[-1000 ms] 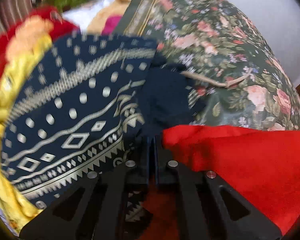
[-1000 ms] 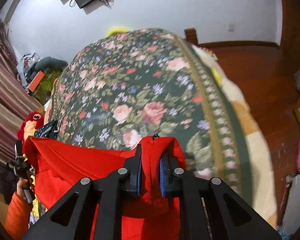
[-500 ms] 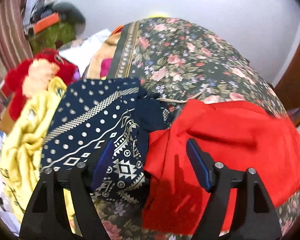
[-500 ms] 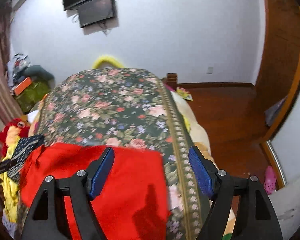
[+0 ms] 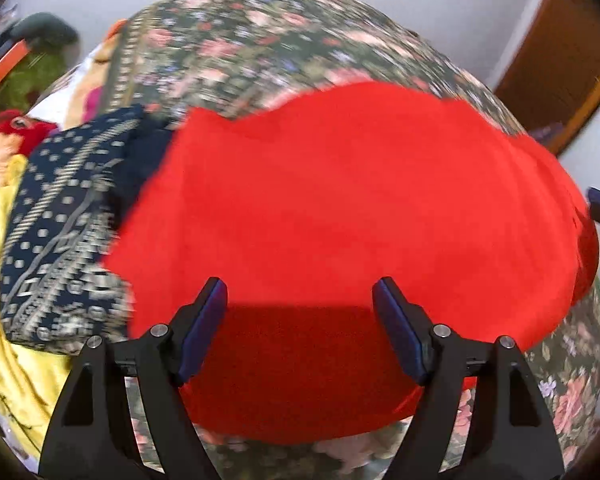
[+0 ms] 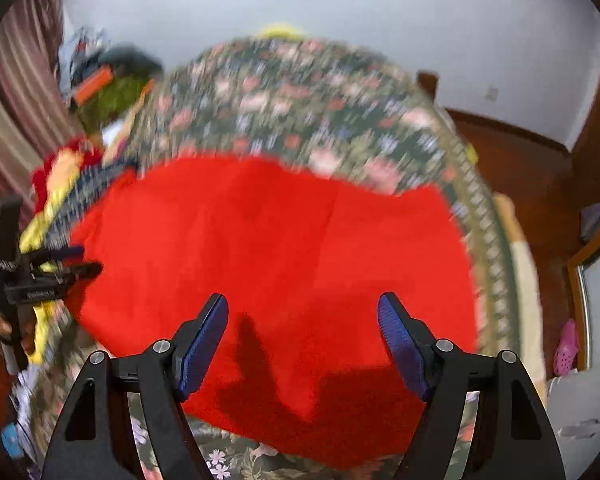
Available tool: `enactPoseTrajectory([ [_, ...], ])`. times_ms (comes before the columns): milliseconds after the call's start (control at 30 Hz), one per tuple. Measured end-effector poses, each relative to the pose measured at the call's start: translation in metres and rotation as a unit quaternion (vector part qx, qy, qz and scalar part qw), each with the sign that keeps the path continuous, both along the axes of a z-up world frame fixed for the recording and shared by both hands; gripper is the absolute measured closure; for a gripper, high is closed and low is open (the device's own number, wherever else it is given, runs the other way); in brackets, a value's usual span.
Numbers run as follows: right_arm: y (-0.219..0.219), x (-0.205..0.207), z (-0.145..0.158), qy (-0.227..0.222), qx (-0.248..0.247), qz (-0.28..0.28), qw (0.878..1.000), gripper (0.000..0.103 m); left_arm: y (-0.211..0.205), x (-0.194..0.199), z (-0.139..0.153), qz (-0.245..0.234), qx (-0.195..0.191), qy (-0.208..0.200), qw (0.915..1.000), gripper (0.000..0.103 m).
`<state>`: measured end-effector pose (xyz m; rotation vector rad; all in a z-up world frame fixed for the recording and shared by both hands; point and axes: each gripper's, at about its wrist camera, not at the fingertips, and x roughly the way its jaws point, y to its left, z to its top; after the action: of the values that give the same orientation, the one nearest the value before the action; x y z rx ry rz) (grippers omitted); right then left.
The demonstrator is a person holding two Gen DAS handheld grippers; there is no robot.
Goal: Fold large clothes
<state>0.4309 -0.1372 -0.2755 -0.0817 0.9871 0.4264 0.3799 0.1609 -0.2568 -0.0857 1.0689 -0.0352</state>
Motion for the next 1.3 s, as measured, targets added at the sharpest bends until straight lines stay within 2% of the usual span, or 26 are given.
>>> enactPoseTrajectory([
  [67,0.007,-0.005,-0.022,0.016,-0.035,0.011,0.999,0.028,-0.008,-0.003,-0.007,-0.005,0.015,-0.002,0.9999,0.025],
  [133,0.005,-0.011,-0.036,0.016,-0.062,0.011,0.998,0.028,-0.006,-0.01,-0.013,-0.003,0.023,-0.01,0.9997,0.013],
  [167,-0.002,-0.017,-0.039,0.011,-0.065,0.01,0.998,0.028,-0.001,-0.015,-0.015,0.002,0.024,-0.014,0.9996,0.012],
  [267,-0.023,-0.028,-0.038,0.005,-0.071,0.004,0.997,0.028,0.015,-0.028,-0.018,0.009,0.014,-0.016,0.9997,0.011],
  [400,-0.053,-0.037,-0.044,0.005,-0.127,-0.028,0.992,0.028,0.037,-0.047,-0.018,0.034,-0.02,-0.014,0.9991,0.008],
  [467,-0.075,-0.039,-0.049,0.026,-0.12,-0.048,0.991,0.028,0.046,-0.055,-0.019,0.058,-0.002,-0.008,0.9983,0.008],
  [533,-0.096,-0.043,-0.051,0.051,-0.076,-0.067,0.993,0.028,0.054,-0.064,-0.022,0.081,0.025,0.006,0.9964,0.008],
  [567,-0.103,-0.045,-0.049,0.058,-0.063,-0.076,0.993,0.028,0.06,-0.068,-0.024,0.091,0.027,0.011,0.9955,0.008],
  [633,-0.114,-0.049,-0.045,0.064,-0.043,-0.095,0.992,0.028,0.074,-0.081,-0.024,0.113,-0.002,0.021,0.9934,0.008],
  [700,-0.116,-0.053,-0.037,0.055,-0.045,-0.107,0.992,0.028,0.084,-0.09,-0.021,0.122,-0.036,0.026,0.9915,0.009],
  [900,-0.099,-0.065,0.001,0.0,-0.044,-0.101,0.994,0.028,0.089,-0.118,0.0,0.137,-0.136,-0.003,0.9812,0.009],
  [1000,-0.079,-0.069,0.019,-0.032,-0.046,-0.084,0.995,0.028,0.084,-0.121,0.0,0.131,-0.206,-0.01,0.9696,0.009],
  [1067,-0.066,-0.071,0.027,-0.048,-0.047,-0.072,0.995,0.028,0.08,-0.118,-0.01,0.127,-0.271,-0.005,0.9541,0.009],
  [1167,-0.045,-0.069,0.031,-0.052,-0.044,-0.056,0.996,0.027,0.077,-0.107,-0.031,0.131,-0.356,0.013,0.925,0.009],
  [1233,-0.033,-0.066,0.028,-0.046,-0.038,-0.045,0.997,0.027,0.075,-0.103,-0.044,0.139,-0.388,0.019,0.911,0.009],
  [1300,-0.022,-0.065,0.025,-0.046,-0.028,-0.034,0.998,0.027,0.079,-0.096,-0.052,0.153,-0.406,0.011,0.901,0.009],
])
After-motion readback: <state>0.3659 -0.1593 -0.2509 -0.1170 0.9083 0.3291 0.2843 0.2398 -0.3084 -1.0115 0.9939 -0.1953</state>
